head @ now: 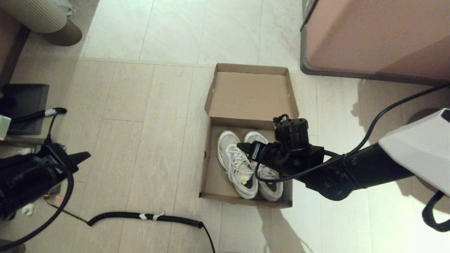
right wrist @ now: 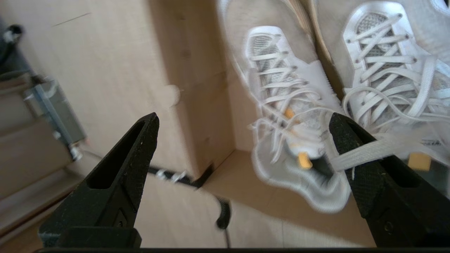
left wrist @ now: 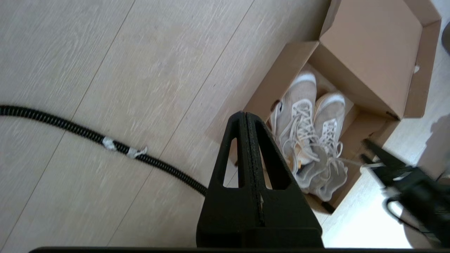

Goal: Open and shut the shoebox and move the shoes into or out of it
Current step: Put the shoes into the shoe box, then close the shoe box

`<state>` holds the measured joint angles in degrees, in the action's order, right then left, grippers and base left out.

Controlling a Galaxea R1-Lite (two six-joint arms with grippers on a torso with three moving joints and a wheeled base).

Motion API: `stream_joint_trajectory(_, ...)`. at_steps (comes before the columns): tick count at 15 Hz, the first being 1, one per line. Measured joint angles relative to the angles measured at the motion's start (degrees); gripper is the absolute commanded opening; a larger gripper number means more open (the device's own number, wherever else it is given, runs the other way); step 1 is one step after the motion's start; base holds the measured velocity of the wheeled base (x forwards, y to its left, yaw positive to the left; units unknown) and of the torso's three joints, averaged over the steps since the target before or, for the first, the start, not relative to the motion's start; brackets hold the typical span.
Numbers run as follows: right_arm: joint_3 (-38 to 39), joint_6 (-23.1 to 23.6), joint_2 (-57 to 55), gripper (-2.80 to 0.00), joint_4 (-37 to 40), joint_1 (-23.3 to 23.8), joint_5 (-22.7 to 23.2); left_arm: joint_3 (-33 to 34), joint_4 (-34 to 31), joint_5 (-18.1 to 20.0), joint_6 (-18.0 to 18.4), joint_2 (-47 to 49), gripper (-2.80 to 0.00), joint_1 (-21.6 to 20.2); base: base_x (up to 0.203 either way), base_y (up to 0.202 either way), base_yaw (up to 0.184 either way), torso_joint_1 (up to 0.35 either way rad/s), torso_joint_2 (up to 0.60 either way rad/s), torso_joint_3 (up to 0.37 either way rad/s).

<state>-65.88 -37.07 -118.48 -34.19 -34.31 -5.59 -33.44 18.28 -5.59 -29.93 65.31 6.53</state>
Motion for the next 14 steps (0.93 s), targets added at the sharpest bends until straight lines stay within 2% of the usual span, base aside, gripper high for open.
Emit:
stream_joint_trajectory(3, -3.64, 0.59, 3.66, 0.00, 6.99, -0.83, -0.22, 0.74, -2.63, -0.03, -0.25, -2.67, -2.80, -0.04, 0.000, 0.000, 0.000, 0.000, 0.00, 0.000)
stream_joint_trajectory(5, -6.54, 2.45, 3.51, 0.00, 8.10, -0.86, -0.74, 0.83, -2.91, 0.10, -0.37, -3.69, -2.80, -0.06, 0.000, 0.000, 0.000, 0.000, 0.00, 0.000)
stream_joint_trajectory(8, -9.77, 9.78, 2.08, 0.00, 12.07, -0.78, -3.56, 0.85, -2.83, 0.41, -0.37, -4.04, -2.80, -0.10, 0.000, 0.000, 0.000, 0.000, 0.00, 0.000)
stream_joint_trajectory(11, -10.29, 20.28, -0.12, 0.00, 17.21, -0.42, -8.55, 0.72, -2.77, 0.55, -0.38, -4.07, -2.80, -0.10, 0.000, 0.000, 0.000, 0.000, 0.00, 0.000)
stream_joint_trajectory(12, -10.78, 22.63, -0.80, 0.00, 19.67, -0.18, -10.09, 0.74, -2.82, 0.58, -0.37, -4.00, -2.80, -0.09, 0.000, 0.000, 0.000, 0.000, 0.00, 0.000)
stream_joint_trajectory(14, -12.21, 24.37, -2.16, 0.00, 22.65, -0.06, -11.84, 0.39, -2.82, 0.41, 0.04, -3.58, -2.80, -0.04, 0.000, 0.000, 0.000, 0.000, 0.00, 0.000)
